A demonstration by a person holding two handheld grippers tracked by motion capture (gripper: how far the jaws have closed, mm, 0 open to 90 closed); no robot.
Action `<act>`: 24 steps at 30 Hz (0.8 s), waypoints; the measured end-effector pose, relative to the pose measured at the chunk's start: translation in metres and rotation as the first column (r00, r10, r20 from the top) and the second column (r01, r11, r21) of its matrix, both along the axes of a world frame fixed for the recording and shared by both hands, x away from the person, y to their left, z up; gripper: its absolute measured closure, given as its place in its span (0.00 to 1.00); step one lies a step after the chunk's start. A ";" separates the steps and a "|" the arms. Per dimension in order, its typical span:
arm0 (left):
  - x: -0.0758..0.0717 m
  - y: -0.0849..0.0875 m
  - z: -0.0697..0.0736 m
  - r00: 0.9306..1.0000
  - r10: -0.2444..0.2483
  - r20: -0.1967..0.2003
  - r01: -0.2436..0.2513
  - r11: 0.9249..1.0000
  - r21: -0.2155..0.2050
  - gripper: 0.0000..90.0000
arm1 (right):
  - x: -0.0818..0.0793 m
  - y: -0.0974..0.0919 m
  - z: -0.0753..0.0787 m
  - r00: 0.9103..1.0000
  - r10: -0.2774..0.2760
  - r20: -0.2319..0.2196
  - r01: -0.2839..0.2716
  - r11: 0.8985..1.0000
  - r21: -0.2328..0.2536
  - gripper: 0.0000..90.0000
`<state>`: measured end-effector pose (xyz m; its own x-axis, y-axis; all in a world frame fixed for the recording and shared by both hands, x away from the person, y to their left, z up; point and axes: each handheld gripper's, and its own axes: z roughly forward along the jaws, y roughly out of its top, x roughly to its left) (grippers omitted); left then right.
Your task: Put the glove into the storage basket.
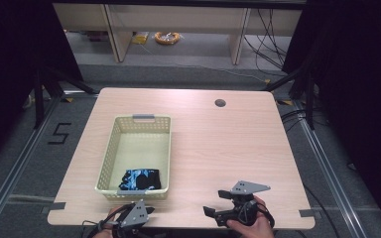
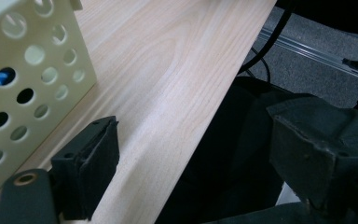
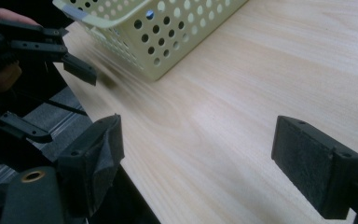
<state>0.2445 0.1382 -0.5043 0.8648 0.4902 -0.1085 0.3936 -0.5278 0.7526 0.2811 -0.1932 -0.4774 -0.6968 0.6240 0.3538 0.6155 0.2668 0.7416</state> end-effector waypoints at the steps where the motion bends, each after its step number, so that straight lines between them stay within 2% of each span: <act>1: 0.000 0.001 -0.001 1.000 0.003 0.017 -0.003 1.000 0.017 0.17 | 0.000 -0.001 -0.002 0.999 0.025 0.033 -0.024 1.000 -0.019 0.20; 3: -0.002 0.002 -0.002 1.000 0.005 -0.001 -0.005 1.000 0.010 0.17 | -0.005 0.000 -0.002 1.000 0.000 0.002 0.000 1.000 -0.020 0.20; 5: -0.003 0.002 -0.003 1.000 0.004 0.006 -0.004 1.000 0.017 0.17 | -0.008 -0.001 -0.001 1.000 -0.007 -0.006 0.007 0.999 -0.034 0.20; 8: -0.005 0.003 -0.004 1.000 -0.003 0.008 0.002 1.000 0.014 0.17 | -0.012 -0.002 -0.003 1.000 -0.007 0.008 0.007 0.999 -0.041 0.20; 9: -0.005 0.004 -0.003 1.000 0.002 0.027 -0.002 1.000 0.031 0.17 | -0.013 -0.002 -0.004 1.000 0.006 0.018 -0.005 0.999 -0.050 0.20; 10: -0.006 0.004 -0.003 1.000 0.006 0.021 -0.007 1.000 0.030 0.17 | -0.014 -0.002 -0.005 1.000 0.004 0.026 -0.002 0.998 -0.057 0.20; 11: -0.005 0.005 -0.003 1.000 -0.002 0.016 0.001 0.999 0.048 0.17 | -0.016 -0.003 -0.005 1.000 0.007 0.020 -0.006 0.997 -0.071 0.20; 13: -0.007 0.005 -0.004 1.000 0.020 0.011 -0.021 0.999 0.026 0.17 | -0.019 -0.003 -0.006 0.999 0.017 0.036 -0.014 0.996 -0.087 0.19; 14: -0.006 0.006 -0.004 1.000 0.014 0.007 -0.014 1.000 0.024 0.17 | -0.020 -0.003 -0.006 0.999 0.019 0.031 -0.016 0.995 -0.100 0.19; 15: -0.006 0.006 -0.004 1.000 0.007 0.012 -0.008 0.999 0.037 0.17 | -0.022 -0.003 -0.006 0.999 0.020 0.038 -0.015 0.993 -0.120 0.19; 16: -0.006 0.007 -0.004 1.000 0.003 0.018 -0.004 0.999 0.048 0.17 | -0.023 -0.003 -0.007 0.999 0.020 0.040 -0.016 0.993 -0.120 0.19; 18: -0.008 0.006 -0.004 1.000 0.013 0.022 -0.014 0.999 0.033 0.17 | -0.026 -0.003 -0.007 0.999 0.021 0.030 -0.016 0.991 -0.136 0.19; 19: -0.007 0.006 -0.004 0.999 -0.002 0.032 0.001 0.999 0.040 0.17 | -0.026 -0.002 -0.008 0.999 0.039 0.022 -0.036 0.990 -0.136 0.19; 20: -0.008 0.005 -0.004 1.000 0.012 0.021 -0.013 0.999 0.031 0.17 | -0.028 -0.002 -0.008 0.999 0.025 0.042 -0.019 0.988 -0.154 0.19; 21: -0.008 0.006 -0.004 1.000 0.010 0.023 -0.011 0.999 0.030 0.17 | -0.028 -0.002 -0.009 0.998 0.037 0.050 -0.029 0.989 -0.147 0.19; 22: -0.009 0.005 -0.004 1.000 0.013 0.021 -0.014 1.000 0.021 0.17 | -0.029 -0.002 -0.009 0.998 0.044 0.049 -0.036 0.986 -0.161 0.19; 23: -0.008 0.006 -0.004 0.999 0.002 0.033 -0.003 0.999 0.033 0.17 | -0.031 -0.001 -0.009 0.999 0.027 0.033 -0.021 0.988 -0.153 0.19; 24: -0.008 0.006 -0.004 1.000 0.002 0.031 -0.003 0.999 0.033 0.17 | -0.031 -0.002 -0.009 0.998 0.041 0.039 -0.033 0.985 -0.171 0.19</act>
